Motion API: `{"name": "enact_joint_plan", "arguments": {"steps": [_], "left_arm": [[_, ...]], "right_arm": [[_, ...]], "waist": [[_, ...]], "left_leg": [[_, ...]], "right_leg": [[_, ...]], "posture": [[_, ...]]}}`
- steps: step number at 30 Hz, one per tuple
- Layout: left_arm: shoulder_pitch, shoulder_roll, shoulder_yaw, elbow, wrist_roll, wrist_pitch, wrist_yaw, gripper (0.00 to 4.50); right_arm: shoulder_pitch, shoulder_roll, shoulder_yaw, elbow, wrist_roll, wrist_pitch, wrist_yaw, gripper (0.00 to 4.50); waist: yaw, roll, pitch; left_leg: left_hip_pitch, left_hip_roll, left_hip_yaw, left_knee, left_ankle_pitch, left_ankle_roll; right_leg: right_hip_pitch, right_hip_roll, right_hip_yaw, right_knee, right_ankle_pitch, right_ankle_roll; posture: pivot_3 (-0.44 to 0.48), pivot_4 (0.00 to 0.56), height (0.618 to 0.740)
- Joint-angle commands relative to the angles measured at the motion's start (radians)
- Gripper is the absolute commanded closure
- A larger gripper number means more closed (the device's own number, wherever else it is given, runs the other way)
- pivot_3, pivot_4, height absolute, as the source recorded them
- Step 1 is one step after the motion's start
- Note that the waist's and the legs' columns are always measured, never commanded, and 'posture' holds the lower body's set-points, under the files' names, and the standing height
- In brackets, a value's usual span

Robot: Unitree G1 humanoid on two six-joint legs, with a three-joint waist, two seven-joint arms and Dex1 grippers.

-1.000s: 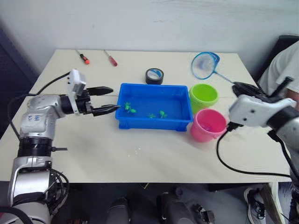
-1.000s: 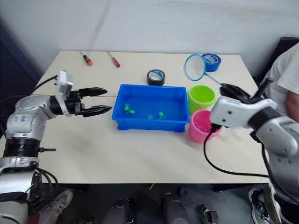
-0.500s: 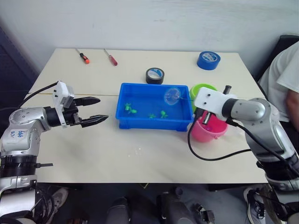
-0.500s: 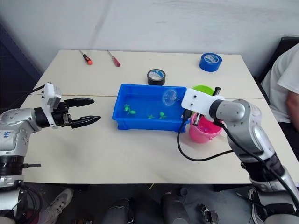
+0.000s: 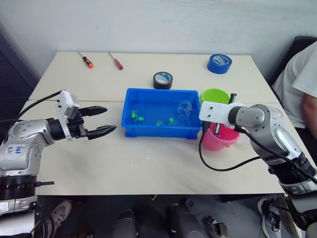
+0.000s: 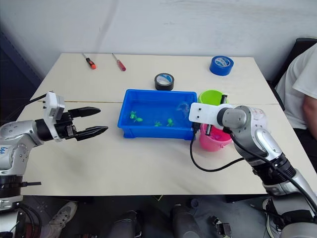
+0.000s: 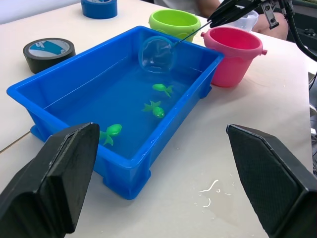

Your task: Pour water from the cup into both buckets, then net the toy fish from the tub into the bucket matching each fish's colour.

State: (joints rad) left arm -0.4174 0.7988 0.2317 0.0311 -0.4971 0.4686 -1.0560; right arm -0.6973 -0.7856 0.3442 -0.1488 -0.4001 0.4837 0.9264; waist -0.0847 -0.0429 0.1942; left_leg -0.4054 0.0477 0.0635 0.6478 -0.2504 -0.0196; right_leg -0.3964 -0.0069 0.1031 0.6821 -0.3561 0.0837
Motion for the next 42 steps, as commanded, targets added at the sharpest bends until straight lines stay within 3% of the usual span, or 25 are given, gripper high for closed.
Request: {"name": "enact_joint_plan", "arguments": {"steps": [1,16,21,32,42], "left_arm": [[0.01,0.008,0.038,-0.052,-0.033,0.007,0.013,0.03],[0.048,0.009,0.056,-0.104,-0.059,0.027,0.053,0.03],[0.071,0.014,0.073,-0.13,-0.065,0.038,0.064,0.03],[0.082,0.019,0.084,-0.146,-0.072,0.046,0.078,0.03],[0.052,0.02,0.069,-0.122,-0.066,0.04,0.071,0.03]], "right_arm": [[0.013,-0.012,-0.021,-0.058,0.012,0.027,0.038,4.5],[0.04,0.03,-0.01,-0.116,0.056,0.121,0.088,4.5],[0.033,0.091,-0.012,-0.085,0.078,0.171,0.065,4.5],[-0.064,0.214,-0.133,-0.066,0.242,0.453,0.006,4.5],[-0.13,0.247,-0.246,-0.129,0.419,0.731,-0.054,4.5]], "waist": [[0.001,0.0,0.0],[0.001,0.0,0.0],[0.0,0.0,0.0],[-0.001,0.0,0.0],[0.0,0.0,0.0]], "left_leg": [[0.0,0.0,0.0,0.0,0.0,0.0],[0.0,0.0,0.0,0.0,0.0,0.0],[0.0,0.0,0.0,-0.001,0.0,0.0],[0.0,0.0,-0.001,-0.001,0.0,0.0],[-0.001,0.0,-0.001,-0.003,0.0,0.0]], "right_leg": [[0.0,0.0,0.0,0.0,0.0,0.0],[0.0,0.0,0.0,-0.001,0.0,0.0],[0.0,0.0,0.0,-0.001,0.0,0.0],[0.0,-0.001,0.0,-0.002,0.0,0.0],[0.0,-0.001,-0.001,-0.004,0.0,0.0]], "posture": [[0.0,0.15,0.734],[0.0,0.15,0.734],[0.0,0.15,0.734],[0.0,0.15,0.734],[0.0,0.15,0.734]]}}
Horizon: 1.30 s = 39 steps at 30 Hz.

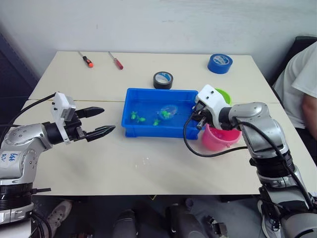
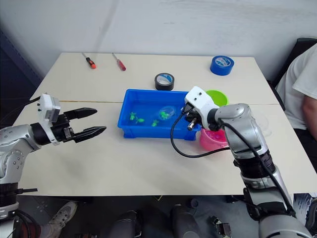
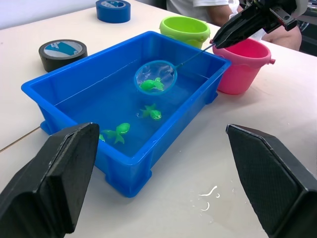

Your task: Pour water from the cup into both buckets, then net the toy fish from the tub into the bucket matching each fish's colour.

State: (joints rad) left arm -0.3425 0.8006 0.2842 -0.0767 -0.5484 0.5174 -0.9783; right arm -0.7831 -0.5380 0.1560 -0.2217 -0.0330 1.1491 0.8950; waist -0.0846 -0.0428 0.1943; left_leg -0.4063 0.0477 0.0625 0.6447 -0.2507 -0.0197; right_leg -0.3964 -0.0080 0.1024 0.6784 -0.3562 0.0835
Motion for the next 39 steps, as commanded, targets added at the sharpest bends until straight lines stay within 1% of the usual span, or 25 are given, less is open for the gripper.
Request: {"name": "enact_joint_plan", "arguments": {"steps": [1,11,17,19,21,25,28,31,34,39], "left_arm": [[-0.032,0.019,0.013,-0.009,-0.014,-0.009,-0.009,0.03],[-0.084,0.018,-0.007,0.037,0.01,-0.031,-0.026,0.03],[-0.161,-0.002,-0.046,0.11,0.045,-0.099,-0.03,0.03],[-0.204,-0.01,-0.059,0.15,0.055,-0.121,-0.037,0.03],[-0.253,-0.02,-0.078,0.197,0.065,-0.144,-0.049,0.03],[-0.316,-0.035,-0.109,0.265,0.083,-0.175,-0.083,0.03],[-0.361,-0.052,-0.127,0.31,0.097,-0.197,-0.1,0.03],[-0.383,-0.06,-0.138,0.335,0.104,-0.209,-0.112,0.03],[-0.39,-0.063,-0.143,0.347,0.11,-0.215,-0.122,0.03],[-0.391,-0.065,-0.143,0.36,0.119,-0.223,-0.134,0.03]], "right_arm": [[-0.049,-0.001,-0.069,-0.061,0.07,0.084,-0.032,4.5],[-0.023,-0.032,-0.102,-0.097,0.177,0.108,-0.105,4.5],[0.025,-0.053,-0.255,-0.167,0.272,0.147,-0.137,4.5],[0.043,-0.078,-0.315,-0.192,0.299,0.163,-0.143,4.5],[0.074,-0.127,-0.37,-0.208,0.308,0.156,-0.152,4.5],[0.116,-0.199,-0.424,-0.192,0.303,0.104,-0.189,4.5],[0.149,-0.25,-0.453,-0.133,0.284,0.025,-0.215,4.5],[0.169,-0.279,-0.44,-0.069,0.263,-0.068,-0.24,4.5],[0.188,-0.301,-0.388,-0.029,0.227,-0.174,-0.258,4.5],[0.246,-0.396,-0.231,-0.037,0.076,-0.4,-0.28,4.5]], "waist": [[-0.001,0.0,0.0],[-0.001,0.0,0.0],[0.003,0.0,0.0],[0.006,0.0,0.0],[0.008,0.0,0.0],[0.009,0.0,0.0],[0.002,0.0,0.0],[-0.002,0.0,0.0],[-0.002,0.001,0.0],[0.002,0.001,0.0]], "left_leg": [[0.0,0.0,0.0,0.0,0.0,0.0],[0.0,0.0,0.0,-0.004,0.0,0.0],[-0.001,0.0,0.0,-0.007,0.0,0.0],[-0.002,-0.001,0.0,-0.008,0.0,0.0],[-0.002,-0.001,0.0,-0.008,0.0,0.0],[-0.002,-0.001,0.0,-0.01,0.0,0.0],[-0.002,-0.001,0.001,-0.011,0.0,0.0],[-0.001,-0.001,0.002,-0.012,0.0,0.0],[-0.001,-0.001,0.004,-0.013,0.0,0.0],[-0.001,-0.001,0.004,-0.013,0.0,0.0]], "right_leg": [[0.0,0.0,0.0,0.0,0.0,0.0],[0.0,0.0,0.0,-0.004,0.0,0.0],[-0.001,0.0,0.0,-0.007,0.0,0.0],[-0.001,0.0,0.0,-0.008,0.0,0.0],[-0.001,0.0,-0.001,-0.01,0.0,0.0],[-0.001,-0.001,0.0,-0.012,0.0,0.0],[-0.001,0.0,0.0,-0.013,0.0,0.0],[-0.001,0.001,0.001,-0.013,0.0,0.0],[-0.002,0.001,0.003,-0.013,0.0,0.0],[-0.002,0.001,0.003,-0.013,0.0,0.001]], "posture": [[0.0,0.15,0.734],[0.0,0.15,0.734],[0.0,0.15,0.734],[0.0,0.15,0.734],[0.0,0.15,0.734],[0.0,0.15,0.734],[0.0,0.15,0.734],[0.0,0.15,0.734],[0.0,0.15,0.734],[0.0,0.15,0.734]]}}
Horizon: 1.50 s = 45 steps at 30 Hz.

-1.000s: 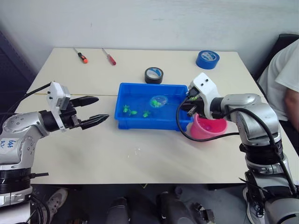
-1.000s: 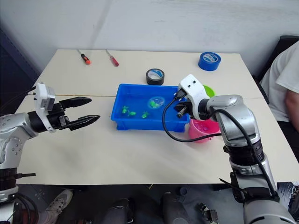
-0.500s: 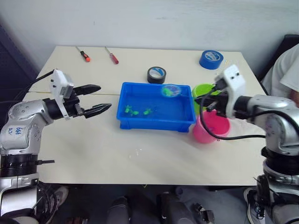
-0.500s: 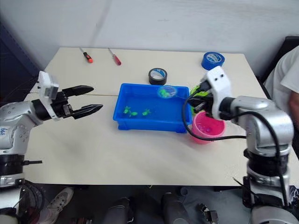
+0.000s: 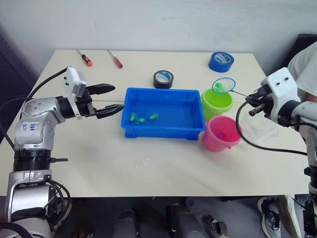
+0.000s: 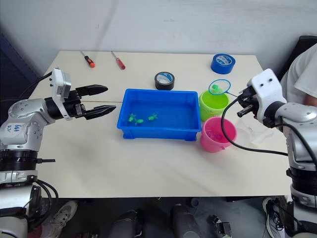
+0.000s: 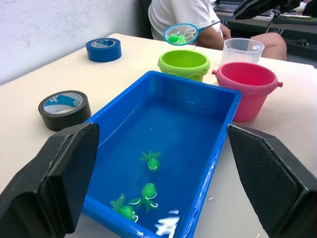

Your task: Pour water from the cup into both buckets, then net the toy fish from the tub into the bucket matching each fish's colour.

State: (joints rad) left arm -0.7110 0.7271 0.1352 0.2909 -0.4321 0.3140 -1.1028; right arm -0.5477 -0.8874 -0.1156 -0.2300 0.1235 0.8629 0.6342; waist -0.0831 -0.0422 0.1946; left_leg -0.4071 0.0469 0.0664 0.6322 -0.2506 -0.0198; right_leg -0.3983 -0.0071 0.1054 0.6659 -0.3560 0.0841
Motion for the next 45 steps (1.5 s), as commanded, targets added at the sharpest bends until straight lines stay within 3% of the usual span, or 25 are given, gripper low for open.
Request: {"name": "enact_joint_plan", "arguments": {"steps": [1,12,23,30,36,45], "left_arm": [[-0.022,0.007,0.007,-0.007,0.004,-0.019,-0.011,0.03],[-0.023,-0.005,0.001,-0.01,0.008,-0.011,-0.019,0.03],[-0.014,-0.012,-0.003,-0.02,0.005,-0.003,-0.018,0.03],[0.018,0.006,0.015,-0.049,-0.002,0.007,-0.016,0.03],[0.066,0.099,0.079,-0.031,-0.008,0.03,-0.023,0.03],[0.238,0.127,0.191,-0.126,-0.048,0.073,0.05,0.03]], "right_arm": [[0.02,-0.061,0.062,-0.032,-0.107,-0.149,-0.025,4.5],[0.142,-0.196,0.197,-0.049,-0.44,-0.478,-0.089,4.5],[0.143,-0.22,0.239,0.026,-0.676,-0.659,-0.122,4.5],[0.133,-0.179,0.163,-0.007,-0.654,-0.661,-0.097,4.5],[-0.077,0.038,0.094,-0.135,-0.348,-0.225,0.133,4.5],[-0.255,0.168,0.194,-0.097,-0.048,0.384,0.275,4.5]], "waist": [[0.001,0.0,0.0],[0.004,0.0,0.0],[0.002,0.0,0.0],[0.002,0.0,0.0],[-0.011,0.001,0.001],[0.001,0.001,0.001]], "left_leg": [[0.0,0.0,0.0,0.0,0.0,0.0],[0.0,0.0,0.0,0.001,0.0,0.0],[0.001,0.0,0.001,0.004,0.0,-0.001],[0.001,0.0,0.001,0.006,0.001,-0.001],[0.002,0.002,0.001,0.009,0.002,-0.003],[0.0,0.002,-0.003,0.012,0.0,0.0]], "right_leg": [[0.0,0.0,0.0,0.0,0.0,0.0],[0.0,0.0,0.0,0.001,0.0,0.0],[0.0,0.0,0.0,0.005,0.0,0.0],[0.0,0.001,0.0,0.007,0.0,0.0],[0.0,0.003,0.001,0.013,0.0,0.0],[0.0,-0.001,-0.003,0.014,-0.001,-0.002]], "posture": [[0.0,0.15,0.734],[0.0,0.15,0.734],[0.0,0.15,0.734],[0.0,0.15,0.734],[0.0,0.15,0.734],[0.0,0.15,0.734]]}}
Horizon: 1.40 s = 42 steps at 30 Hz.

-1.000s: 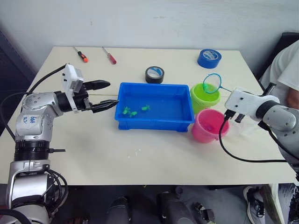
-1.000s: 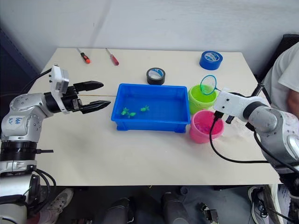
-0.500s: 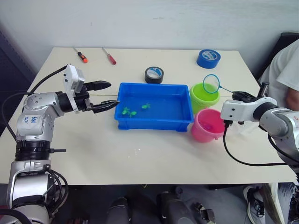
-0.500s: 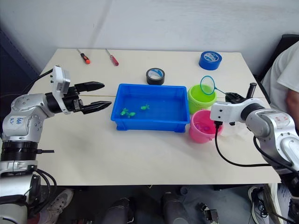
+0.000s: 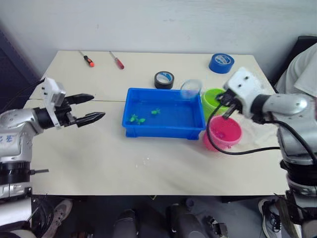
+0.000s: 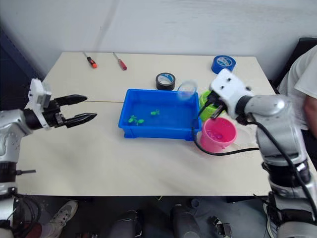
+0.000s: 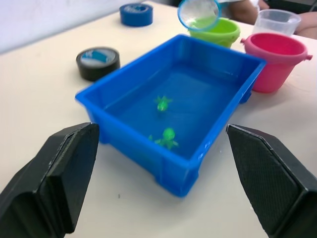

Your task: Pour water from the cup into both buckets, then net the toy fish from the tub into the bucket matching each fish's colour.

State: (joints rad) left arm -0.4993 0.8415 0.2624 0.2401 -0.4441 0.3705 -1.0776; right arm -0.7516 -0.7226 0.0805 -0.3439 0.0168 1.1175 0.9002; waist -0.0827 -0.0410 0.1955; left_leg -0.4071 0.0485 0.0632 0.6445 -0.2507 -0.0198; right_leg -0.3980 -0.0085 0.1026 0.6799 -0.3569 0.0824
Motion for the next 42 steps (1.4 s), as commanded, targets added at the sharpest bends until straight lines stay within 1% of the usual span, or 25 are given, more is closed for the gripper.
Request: {"name": "enact_joint_plan", "arguments": {"steps": [1,4,9,13,17,22,26,35,37,41,42], "left_arm": [[0.053,0.014,0.078,-0.101,-0.044,0.025,0.034,0.03],[0.103,0.015,0.105,-0.155,-0.06,0.047,0.055,0.03],[0.157,0.011,0.133,-0.227,-0.079,0.076,0.084,0.03],[0.168,0.01,0.113,-0.245,-0.066,0.073,0.097,0.03],[0.163,0.01,0.104,-0.248,-0.064,0.071,0.101,0.03],[0.143,0.011,0.094,-0.252,-0.068,0.075,0.104,0.03],[0.133,0.017,0.091,-0.258,-0.071,0.083,0.106,0.03],[0.118,0.038,0.089,-0.265,-0.074,0.106,0.101,0.03],[0.11,0.039,0.086,-0.262,-0.073,0.108,0.1,0.03],[0.089,0.03,0.073,-0.256,-0.071,0.104,0.099,0.03],[0.086,0.03,0.072,-0.251,-0.07,0.101,0.097,0.03]], "right_arm": [[-0.068,0.014,0.004,0.033,0.089,0.184,0.012,4.5],[-0.102,0.025,0.03,0.062,0.139,0.249,-0.001,4.5],[-0.162,0.064,0.099,0.146,0.177,0.266,-0.046,4.5],[-0.187,0.116,0.145,0.233,0.178,0.242,-0.095,4.5],[-0.186,0.153,0.159,0.275,0.181,0.23,-0.135,4.5],[-0.175,0.212,0.158,0.321,0.171,0.182,-0.192,4.5],[-0.177,0.292,0.13,0.382,0.163,0.096,-0.263,4.5],[-0.194,0.395,0.078,0.483,0.164,-0.045,-0.361,4.5],[-0.197,0.409,0.07,0.487,0.166,-0.059,-0.376,4.5],[-0.187,0.414,0.039,0.424,0.192,-0.046,-0.388,4.5],[-0.183,0.414,0.035,0.412,0.194,-0.047,-0.389,4.5]], "waist": [[0.001,0.0,0.0],[0.0,0.0,0.0],[-0.003,0.0,0.0],[-0.006,0.0,0.0],[-0.004,0.0,0.0],[-0.005,0.0,0.0],[-0.009,0.0,0.0],[-0.007,0.0,0.0],[-0.007,0.0,0.0],[-0.007,0.0,0.0],[-0.007,0.0,0.0]], "left_leg": [[0.0,0.0,-0.001,0.0,0.0,0.0],[-0.001,0.0,-0.002,0.0,0.0,0.0],[-0.001,-0.001,-0.003,0.0,-0.001,0.0],[-0.001,0.0,-0.002,-0.001,-0.001,0.0],[-0.002,-0.001,-0.002,-0.001,-0.001,0.0],[-0.003,-0.001,-0.002,-0.001,-0.001,0.0],[-0.002,0.0,-0.002,-0.001,-0.001,0.0],[-0.004,-0.001,-0.002,-0.001,-0.001,0.0],[-0.005,-0.001,-0.002,-0.001,-0.001,0.0],[-0.007,-0.001,-0.002,-0.001,-0.001,0.0],[-0.01,-0.001,-0.002,0.0,-0.001,0.0]], "right_leg": [[0.0,-0.001,-0.001,0.0,0.0,0.0],[0.0,-0.001,-0.001,-0.001,0.0,0.0],[0.0,-0.001,-0.002,-0.002,0.0,0.0],[0.0,0.0,-0.002,-0.002,0.0,0.0],[-0.001,-0.001,-0.002,-0.002,0.0,0.0],[-0.001,-0.001,-0.002,-0.002,0.0,0.0],[-0.002,0.0,-0.002,-0.002,0.0,0.0],[-0.004,0.0,-0.002,-0.001,0.0,0.0],[-0.004,0.0,-0.002,-0.001,0.0,0.0],[-0.007,0.0,-0.002,-0.001,0.0,0.0],[-0.01,0.0,-0.002,0.001,0.0,0.0]], "posture": [[0.0,0.15,0.734],[0.0,0.15,0.734],[0.0,0.15,0.734],[0.0,0.15,0.734],[0.0,0.15,0.734],[0.0,0.15,0.734],[0.0,0.15,0.734],[0.0,0.15,0.734],[0.0,0.15,0.734],[0.0,0.15,0.734],[0.0,0.15,0.734]]}}
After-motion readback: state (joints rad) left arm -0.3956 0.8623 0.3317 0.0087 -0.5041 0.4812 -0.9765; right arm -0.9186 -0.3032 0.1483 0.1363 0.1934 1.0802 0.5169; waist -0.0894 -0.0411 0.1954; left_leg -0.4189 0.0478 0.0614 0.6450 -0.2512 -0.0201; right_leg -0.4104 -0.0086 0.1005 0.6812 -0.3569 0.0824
